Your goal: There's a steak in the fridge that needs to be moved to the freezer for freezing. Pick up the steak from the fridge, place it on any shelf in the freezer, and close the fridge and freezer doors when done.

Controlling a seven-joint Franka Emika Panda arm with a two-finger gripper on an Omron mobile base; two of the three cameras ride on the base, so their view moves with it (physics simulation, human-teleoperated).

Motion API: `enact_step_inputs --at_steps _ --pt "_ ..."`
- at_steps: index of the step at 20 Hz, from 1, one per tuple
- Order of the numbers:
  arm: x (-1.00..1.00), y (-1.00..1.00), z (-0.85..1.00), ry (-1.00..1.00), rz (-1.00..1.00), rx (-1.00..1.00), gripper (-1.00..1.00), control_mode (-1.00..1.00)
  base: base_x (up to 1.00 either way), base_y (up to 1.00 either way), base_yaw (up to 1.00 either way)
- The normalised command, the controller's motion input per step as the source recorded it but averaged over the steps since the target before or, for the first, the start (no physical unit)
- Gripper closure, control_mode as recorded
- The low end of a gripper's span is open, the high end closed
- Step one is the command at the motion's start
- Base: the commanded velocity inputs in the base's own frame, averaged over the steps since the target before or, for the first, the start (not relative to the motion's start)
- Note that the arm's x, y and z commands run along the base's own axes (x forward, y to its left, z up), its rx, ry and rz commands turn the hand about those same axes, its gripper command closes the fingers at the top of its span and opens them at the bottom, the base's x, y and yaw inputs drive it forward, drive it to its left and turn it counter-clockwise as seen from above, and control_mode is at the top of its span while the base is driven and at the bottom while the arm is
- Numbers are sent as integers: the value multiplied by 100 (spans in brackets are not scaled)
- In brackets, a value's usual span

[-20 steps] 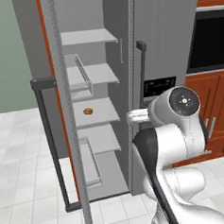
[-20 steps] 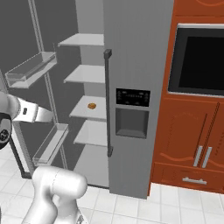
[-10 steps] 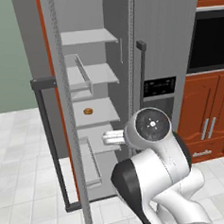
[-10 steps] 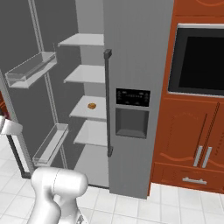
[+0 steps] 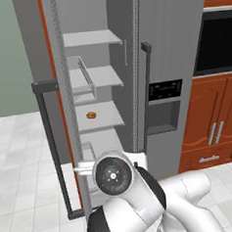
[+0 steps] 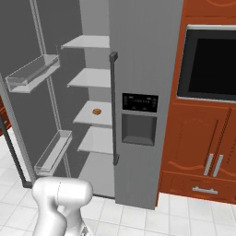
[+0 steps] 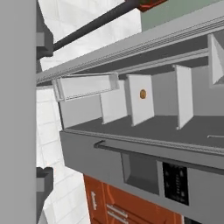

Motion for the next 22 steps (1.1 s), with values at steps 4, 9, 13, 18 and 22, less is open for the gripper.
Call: enact_step_inputs --at_steps 4,9,13,18,22 --pt "0 64 -43 -16 0 0 -100 -100 0 0 0" --pt "12 59 -41 -12 -1 0 -100 -100 0 0 0" --pt "39 42 -36 -5 -4 0 -100 -100 0 0 0" --pt "41 37 -37 -11 -6 0 -100 -100 0 0 0" --pt "15 60 -31 -10 -11 0 -100 -100 0 0 0"
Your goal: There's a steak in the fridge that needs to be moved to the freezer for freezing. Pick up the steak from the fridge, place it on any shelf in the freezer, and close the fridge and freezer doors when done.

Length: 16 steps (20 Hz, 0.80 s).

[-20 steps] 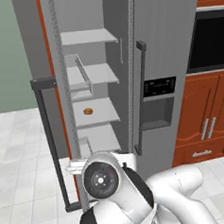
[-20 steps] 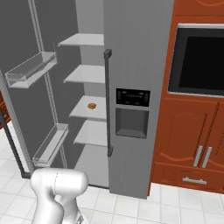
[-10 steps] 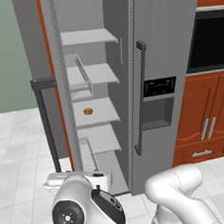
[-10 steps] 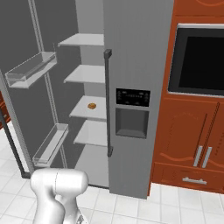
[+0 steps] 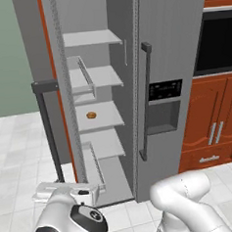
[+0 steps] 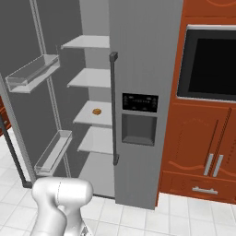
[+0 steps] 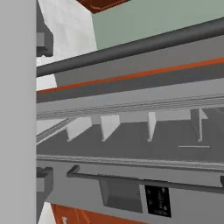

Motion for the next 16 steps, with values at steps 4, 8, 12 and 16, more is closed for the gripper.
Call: enact_step_inputs --at_steps 4,8,12,16 --pt "23 55 -24 -6 -14 0 -100 -100 0 0 0" --pt "41 35 -28 -2 -14 0 -100 -100 0 0 0" --pt "41 20 -24 0 -14 0 -100 -100 0 0 0" --pt "42 7 -31 -6 -12 0 -100 -100 0 0 0"
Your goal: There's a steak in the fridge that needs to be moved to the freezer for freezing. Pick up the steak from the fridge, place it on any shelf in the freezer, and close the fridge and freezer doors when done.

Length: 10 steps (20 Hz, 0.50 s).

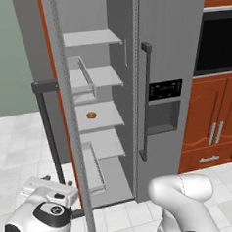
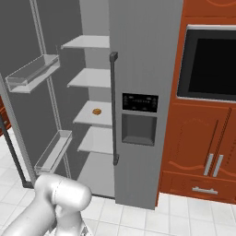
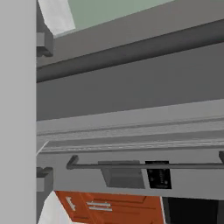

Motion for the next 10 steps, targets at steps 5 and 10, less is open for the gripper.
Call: enact_step_inputs --at_steps 5,10 --pt "40 0 -26 -1 -7 0 -100 -100 0 0 0" --pt "36 0 -27 0 -3 0 -100 -100 0 0 0"
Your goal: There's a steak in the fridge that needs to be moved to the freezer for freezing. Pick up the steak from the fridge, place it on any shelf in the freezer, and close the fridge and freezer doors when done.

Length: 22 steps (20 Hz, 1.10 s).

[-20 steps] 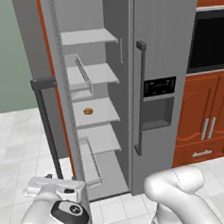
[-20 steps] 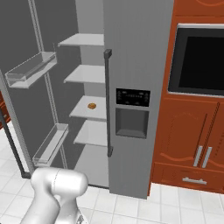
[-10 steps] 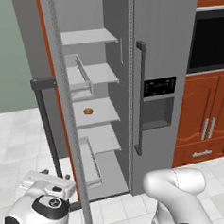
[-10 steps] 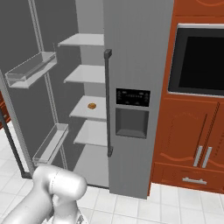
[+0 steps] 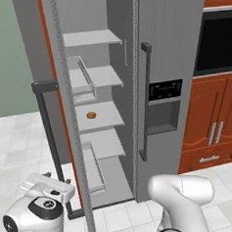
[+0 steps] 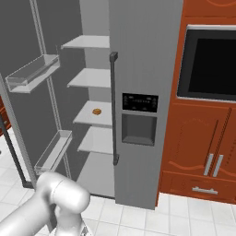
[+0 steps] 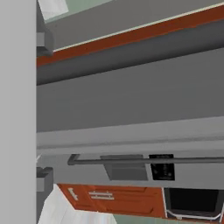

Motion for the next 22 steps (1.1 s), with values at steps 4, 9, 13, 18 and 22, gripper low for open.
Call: enact_step_inputs --at_steps 4,9,13,18,22 --pt "34 14 -21 0 -5 -2 -100 -100 0 0 0" --pt "26 5 -30 0 -3 -6 -100 -100 0 0 0" --pt "18 0 -35 0 -2 -7 -100 -100 0 0 0" --pt "15 0 -30 0 -3 -5 -100 -100 0 0 0" --pt "30 0 -17 0 -2 -1 -100 -100 0 0 0"
